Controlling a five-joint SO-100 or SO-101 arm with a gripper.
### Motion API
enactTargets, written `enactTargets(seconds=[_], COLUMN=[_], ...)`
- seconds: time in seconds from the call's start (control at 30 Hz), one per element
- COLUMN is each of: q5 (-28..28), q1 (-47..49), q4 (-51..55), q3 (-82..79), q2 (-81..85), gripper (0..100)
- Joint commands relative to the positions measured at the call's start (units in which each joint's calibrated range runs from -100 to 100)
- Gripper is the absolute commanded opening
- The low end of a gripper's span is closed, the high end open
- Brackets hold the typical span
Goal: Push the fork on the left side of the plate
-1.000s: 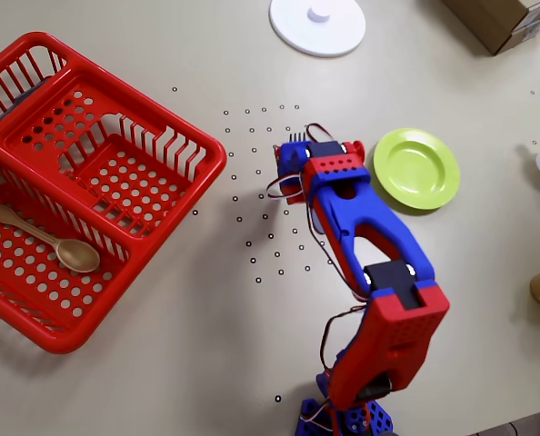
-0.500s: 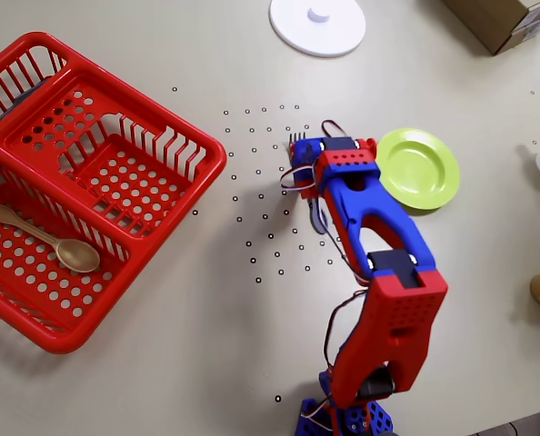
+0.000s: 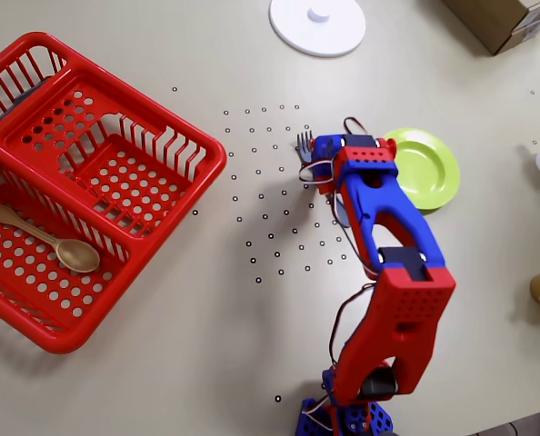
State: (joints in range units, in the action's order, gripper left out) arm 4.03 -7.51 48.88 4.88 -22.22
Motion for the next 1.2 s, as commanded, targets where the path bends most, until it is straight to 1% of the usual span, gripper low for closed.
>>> enactTargets(seconds=[0.0, 0.3, 0.77, 1.17], q5=[0.83, 1.76, 0.49, 0.73], q1=[-1.61, -3.62, 2.34, 1.98], q4=[-0.79, -0.79, -3.93, -4.33], q3=[4.55, 5.0, 8.26, 11.8], q2=[2.02, 0.92, -2.04, -4.24], gripper=[0, 0, 0, 0])
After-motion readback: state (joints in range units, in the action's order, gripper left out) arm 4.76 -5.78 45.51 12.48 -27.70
